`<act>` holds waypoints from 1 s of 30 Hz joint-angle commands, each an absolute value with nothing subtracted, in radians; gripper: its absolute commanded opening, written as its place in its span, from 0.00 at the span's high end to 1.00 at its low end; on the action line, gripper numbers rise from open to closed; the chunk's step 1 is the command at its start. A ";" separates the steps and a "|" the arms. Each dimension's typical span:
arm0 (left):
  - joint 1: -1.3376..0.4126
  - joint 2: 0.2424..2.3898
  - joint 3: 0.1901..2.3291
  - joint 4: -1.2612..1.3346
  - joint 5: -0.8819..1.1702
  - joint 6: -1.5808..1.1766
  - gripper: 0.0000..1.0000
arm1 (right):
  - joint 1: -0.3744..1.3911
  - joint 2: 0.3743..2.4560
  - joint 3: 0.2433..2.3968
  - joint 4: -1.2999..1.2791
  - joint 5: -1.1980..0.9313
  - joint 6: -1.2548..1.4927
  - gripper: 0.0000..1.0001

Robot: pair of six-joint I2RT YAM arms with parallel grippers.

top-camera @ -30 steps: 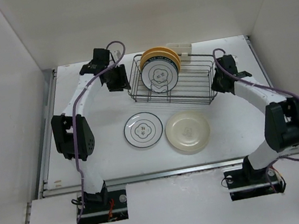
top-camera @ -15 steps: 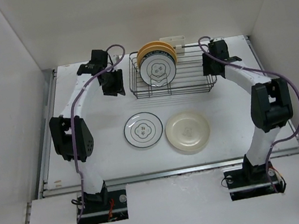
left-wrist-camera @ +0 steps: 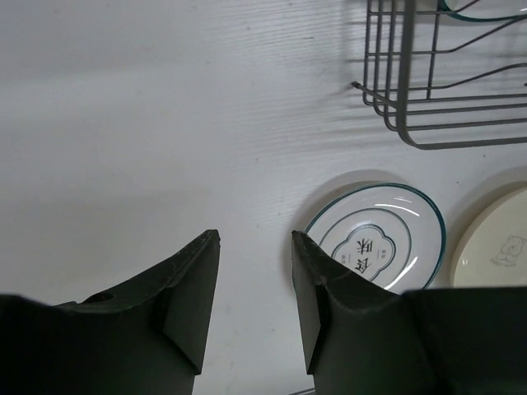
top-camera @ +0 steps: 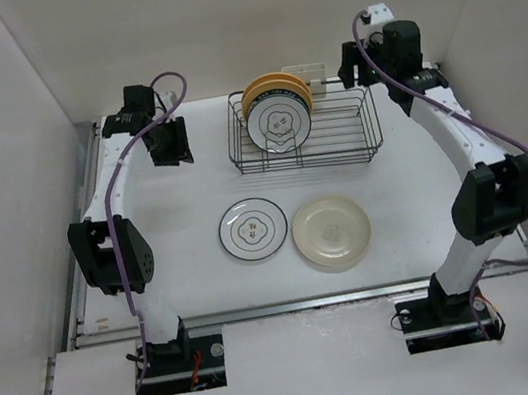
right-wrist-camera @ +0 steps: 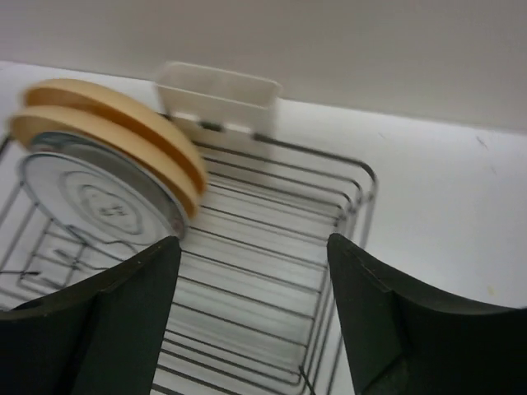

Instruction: Unload the plates from the dish rack

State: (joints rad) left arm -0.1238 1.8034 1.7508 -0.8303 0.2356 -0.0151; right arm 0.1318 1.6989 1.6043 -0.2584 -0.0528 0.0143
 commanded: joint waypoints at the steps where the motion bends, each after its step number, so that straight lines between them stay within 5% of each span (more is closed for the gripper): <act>1: -0.094 1.759 1.782 -0.848 0.242 0.005 0.62 | 0.181 1.846 1.761 -0.296 -0.411 -0.070 0.27; 5: -0.081 1.759 1.773 -0.848 0.229 0.017 0.62 | 0.219 1.983 1.885 -0.351 -0.479 -0.101 0.43; 9: -0.081 1.759 1.752 -0.839 0.184 0.026 0.62 | 0.244 2.054 1.927 -0.351 -0.515 -0.101 0.48; 30: -0.081 1.798 1.741 -0.839 0.137 0.035 0.62 | 0.272 2.092 1.968 -0.396 -0.338 -0.101 0.48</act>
